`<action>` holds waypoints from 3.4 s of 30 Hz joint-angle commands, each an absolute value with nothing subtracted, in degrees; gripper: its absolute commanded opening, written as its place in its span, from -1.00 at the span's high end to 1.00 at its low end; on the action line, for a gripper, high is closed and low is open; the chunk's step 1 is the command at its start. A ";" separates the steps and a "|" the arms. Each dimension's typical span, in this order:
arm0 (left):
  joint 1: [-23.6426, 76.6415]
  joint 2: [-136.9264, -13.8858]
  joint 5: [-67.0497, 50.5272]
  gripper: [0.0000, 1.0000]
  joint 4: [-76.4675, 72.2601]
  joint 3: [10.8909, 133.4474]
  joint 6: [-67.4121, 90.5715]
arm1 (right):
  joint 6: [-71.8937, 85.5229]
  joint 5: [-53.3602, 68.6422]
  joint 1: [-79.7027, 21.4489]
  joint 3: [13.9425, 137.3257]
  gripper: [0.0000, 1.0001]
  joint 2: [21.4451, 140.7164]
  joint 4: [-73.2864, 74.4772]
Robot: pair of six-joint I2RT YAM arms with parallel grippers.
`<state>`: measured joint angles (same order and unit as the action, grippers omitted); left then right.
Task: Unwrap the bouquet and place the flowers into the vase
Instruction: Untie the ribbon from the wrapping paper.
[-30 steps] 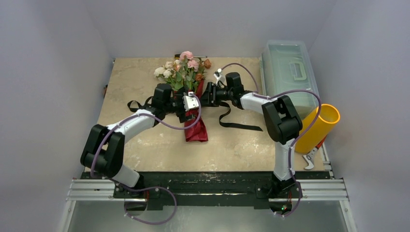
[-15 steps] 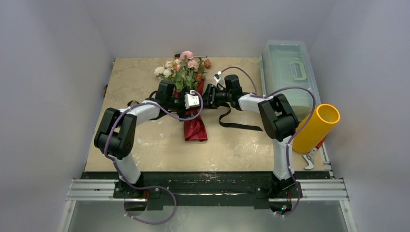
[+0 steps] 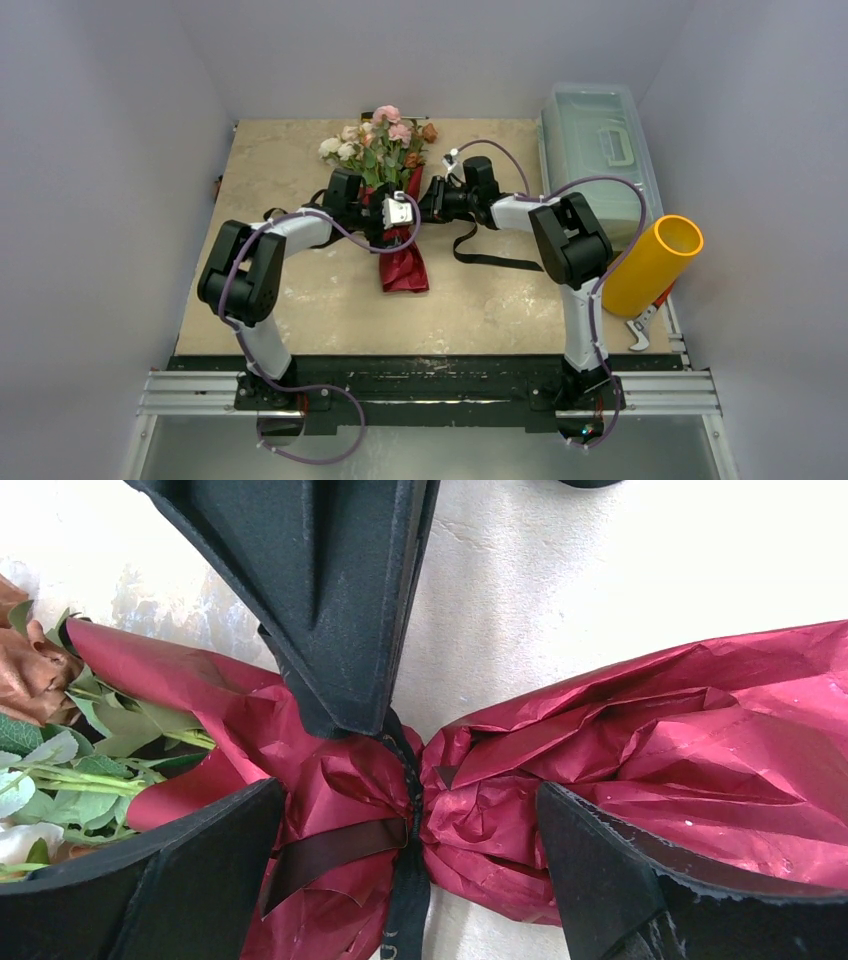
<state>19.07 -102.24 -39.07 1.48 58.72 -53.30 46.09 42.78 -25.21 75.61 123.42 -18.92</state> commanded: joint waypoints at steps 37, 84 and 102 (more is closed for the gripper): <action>16.94 -110.22 -38.30 -0.96 10.73 59.85 -60.99 | 48.65 43.34 -22.66 76.35 1.00 115.41 -23.09; 17.84 -112.81 -37.34 -0.96 12.94 61.26 -63.15 | 73.24 44.78 -25.65 75.59 -0.18 128.07 -40.41; 18.10 -116.42 -33.94 -0.92 18.87 65.71 -63.01 | 68.71 47.59 -24.11 73.69 1.00 119.71 -38.64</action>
